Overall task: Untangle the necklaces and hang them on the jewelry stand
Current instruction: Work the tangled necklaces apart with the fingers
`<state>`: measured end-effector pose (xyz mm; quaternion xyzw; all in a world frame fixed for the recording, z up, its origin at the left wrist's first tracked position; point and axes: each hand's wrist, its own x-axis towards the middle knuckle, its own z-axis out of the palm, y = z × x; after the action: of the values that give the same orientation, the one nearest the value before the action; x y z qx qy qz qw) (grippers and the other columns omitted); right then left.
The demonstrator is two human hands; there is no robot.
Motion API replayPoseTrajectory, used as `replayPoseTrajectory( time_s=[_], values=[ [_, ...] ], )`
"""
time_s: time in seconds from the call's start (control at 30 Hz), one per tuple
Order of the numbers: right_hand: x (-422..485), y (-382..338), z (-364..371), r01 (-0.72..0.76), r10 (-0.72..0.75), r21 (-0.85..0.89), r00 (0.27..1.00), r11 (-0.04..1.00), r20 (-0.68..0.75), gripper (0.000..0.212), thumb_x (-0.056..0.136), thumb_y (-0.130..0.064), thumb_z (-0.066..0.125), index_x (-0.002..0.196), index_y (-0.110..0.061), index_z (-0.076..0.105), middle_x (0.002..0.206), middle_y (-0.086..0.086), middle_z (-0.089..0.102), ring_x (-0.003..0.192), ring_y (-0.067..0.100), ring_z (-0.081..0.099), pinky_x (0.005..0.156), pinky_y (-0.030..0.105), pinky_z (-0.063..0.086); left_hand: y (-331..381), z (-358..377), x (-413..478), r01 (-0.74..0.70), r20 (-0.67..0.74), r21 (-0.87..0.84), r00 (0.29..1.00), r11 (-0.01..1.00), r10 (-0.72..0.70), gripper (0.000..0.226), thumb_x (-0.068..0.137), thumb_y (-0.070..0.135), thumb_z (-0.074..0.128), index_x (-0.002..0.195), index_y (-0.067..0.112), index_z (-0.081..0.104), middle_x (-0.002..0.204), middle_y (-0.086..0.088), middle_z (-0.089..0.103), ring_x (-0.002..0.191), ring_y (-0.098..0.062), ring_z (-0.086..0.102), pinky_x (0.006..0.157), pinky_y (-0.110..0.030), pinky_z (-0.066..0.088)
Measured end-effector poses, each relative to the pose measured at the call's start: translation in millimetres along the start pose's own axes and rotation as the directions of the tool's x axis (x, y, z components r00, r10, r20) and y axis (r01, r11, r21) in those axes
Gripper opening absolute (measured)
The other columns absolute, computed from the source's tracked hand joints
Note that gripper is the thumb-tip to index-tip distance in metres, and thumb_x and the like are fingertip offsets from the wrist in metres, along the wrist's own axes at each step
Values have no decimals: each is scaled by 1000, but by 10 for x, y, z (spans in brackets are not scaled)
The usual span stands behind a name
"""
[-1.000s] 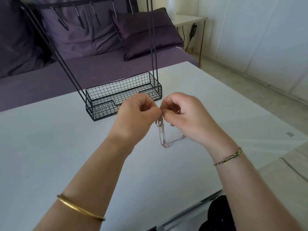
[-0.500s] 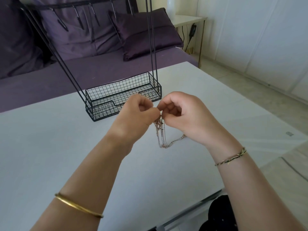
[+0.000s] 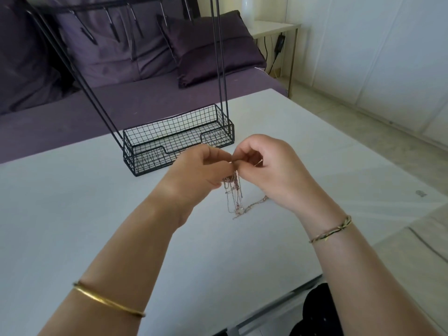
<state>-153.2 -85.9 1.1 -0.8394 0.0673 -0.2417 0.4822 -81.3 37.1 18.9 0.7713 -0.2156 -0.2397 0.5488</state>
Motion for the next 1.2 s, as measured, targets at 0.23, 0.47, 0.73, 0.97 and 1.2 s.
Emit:
replayPoseTrajectory(
  time_s=[0.23, 0.47, 0.73, 0.97, 1.2],
  values=[
    [-4, 4, 32, -85, 86, -24, 994, 996, 69, 18, 85, -5, 57, 75, -21, 55, 68, -4, 61, 62, 12, 58, 59, 28, 48, 2, 53, -40, -235, -99, 491, 942, 839, 321, 5, 83, 10, 57, 82, 14, 57, 71, 6, 58, 58, -4, 48, 47, -11, 37],
    [-1, 8, 31, -79, 96, -146, 989, 986, 113, 8, 83, -12, 60, 78, -16, 55, 70, -3, 58, 62, 12, 51, 55, 24, 40, -40, 71, -17, -177, -90, 319, 972, 931, 216, 7, 84, 5, 54, 82, 11, 56, 67, 6, 51, 46, 2, 40, 41, -10, 31],
    [9, 29, 66, -174, 178, 166, 984, 971, -9, 14, 81, 0, 57, 79, -13, 62, 61, -3, 59, 57, 10, 53, 54, 27, 45, 2, 50, -20, -172, -103, 302, 972, 938, 211, 8, 86, 8, 58, 88, 14, 62, 72, 0, 64, 52, 2, 49, 45, -10, 36],
    [19, 25, -18, -190, 188, 267, 982, 945, 33, 15, 84, 1, 61, 85, -14, 65, 56, -11, 58, 51, 2, 51, 52, 18, 44, -9, 40, -17, -181, -141, 270, 964, 946, 225, 9, 87, 11, 57, 82, 15, 63, 72, 0, 66, 61, -4, 54, 52, -14, 41],
    [-2, 17, -79, -198, 186, 171, 979, 965, 82, 16, 85, -3, 63, 85, -19, 67, 56, -13, 56, 45, -2, 45, 48, 11, 36, 42, 18, -7, 13, -122, -125, 992, 992, -28, 17, 88, 10, 54, 74, 16, 60, 68, 1, 64, 72, -16, 60, 87, -39, 50]
  ],
)
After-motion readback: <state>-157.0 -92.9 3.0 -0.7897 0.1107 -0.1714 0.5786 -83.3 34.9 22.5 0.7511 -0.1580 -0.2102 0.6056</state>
